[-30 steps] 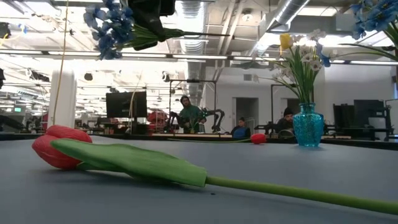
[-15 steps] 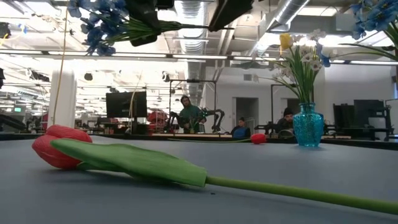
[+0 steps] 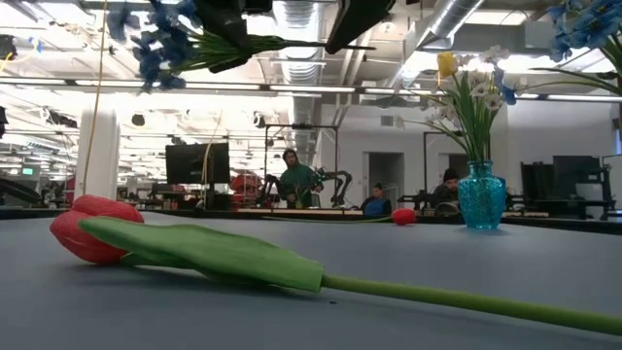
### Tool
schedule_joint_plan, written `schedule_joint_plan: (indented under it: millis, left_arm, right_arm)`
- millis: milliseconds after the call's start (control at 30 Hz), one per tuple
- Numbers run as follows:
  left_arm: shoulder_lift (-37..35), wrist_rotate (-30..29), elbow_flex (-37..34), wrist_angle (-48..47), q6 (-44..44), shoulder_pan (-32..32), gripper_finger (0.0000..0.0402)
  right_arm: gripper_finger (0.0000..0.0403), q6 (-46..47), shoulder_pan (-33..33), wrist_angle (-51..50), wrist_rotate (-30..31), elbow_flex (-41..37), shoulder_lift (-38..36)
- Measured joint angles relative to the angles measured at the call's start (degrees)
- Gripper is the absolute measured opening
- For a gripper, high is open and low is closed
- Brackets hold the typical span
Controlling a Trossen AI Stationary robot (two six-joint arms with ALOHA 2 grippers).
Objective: Sort flowers into vase by color
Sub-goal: Put the blue flowers into the violet vase
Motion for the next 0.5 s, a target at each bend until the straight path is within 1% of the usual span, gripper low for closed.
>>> schedule_joint_plan:
  millis: [167, 333, 367, 433, 500]
  left_arm:
    - [0.0, 0.48, 0.0, 0.88, 6.14, -0.46, 0.007]
    - [-0.64, 0.98, -0.02, 1.79, 8.8, -0.06, 0.0131]
    - [-0.93, 2.2, -0.02, 1.77, 8.82, 0.17, 0.0141]
    - [-1.33, 7.03, 0.13, 2.58, 9.32, 0.74, 0.0154]
    - [-2.17, 9.95, 0.73, 2.23, 9.95, 1.69, 0.016]
  right_arm:
    - [0.0028, 3.66, 0.71, -1.62, -0.56, 0.0, -0.01]
    - [0.0028, 7.93, 0.97, -6.47, -3.88, 0.0, -0.01]
    - [0.0028, 9.15, 1.09, -7.38, -4.6, 0.0, -0.01]
    - [0.0028, 12.46, 1.58, -9.35, -5.54, 0.0, -0.01]
    - [0.0028, 16.09, 2.29, -10.64, -7.63, 0.0, -0.01]
